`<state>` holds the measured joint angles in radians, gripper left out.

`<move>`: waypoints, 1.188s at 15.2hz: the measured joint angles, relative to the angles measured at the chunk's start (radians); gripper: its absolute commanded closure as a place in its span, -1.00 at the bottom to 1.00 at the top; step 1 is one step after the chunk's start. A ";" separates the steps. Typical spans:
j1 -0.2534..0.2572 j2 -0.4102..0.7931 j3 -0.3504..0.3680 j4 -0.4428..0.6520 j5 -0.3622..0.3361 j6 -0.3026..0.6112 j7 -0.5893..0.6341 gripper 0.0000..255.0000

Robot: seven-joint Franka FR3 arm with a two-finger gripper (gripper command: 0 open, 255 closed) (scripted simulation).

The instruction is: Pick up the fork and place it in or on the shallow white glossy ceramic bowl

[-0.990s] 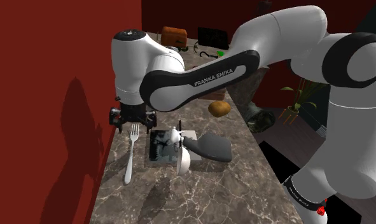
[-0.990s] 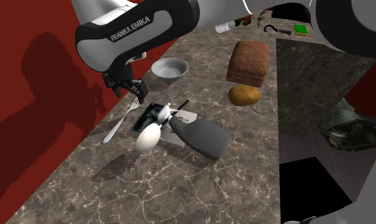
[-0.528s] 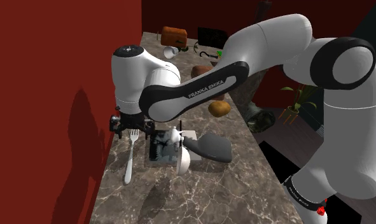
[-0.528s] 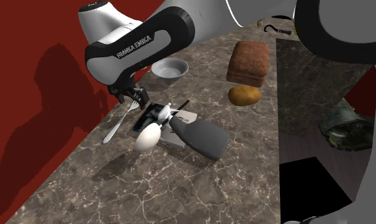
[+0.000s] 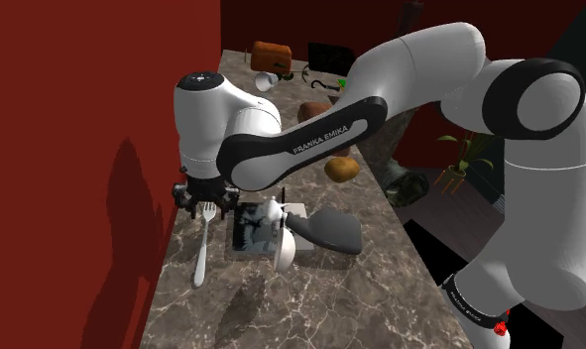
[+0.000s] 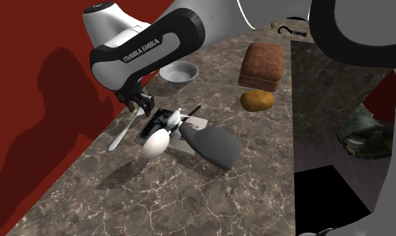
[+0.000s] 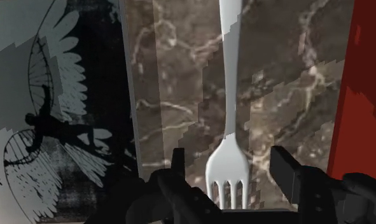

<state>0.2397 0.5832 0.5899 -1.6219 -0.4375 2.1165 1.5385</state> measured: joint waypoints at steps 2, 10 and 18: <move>-0.001 -0.007 0.002 0.001 0.001 -0.024 0.000 1.00; -0.003 -0.007 0.002 0.000 0.002 -0.006 -0.002 1.00; -0.010 -0.042 0.021 0.043 0.033 -0.078 -0.025 1.00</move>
<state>0.2301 0.5417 0.6111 -1.5786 -0.4050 2.0381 1.5134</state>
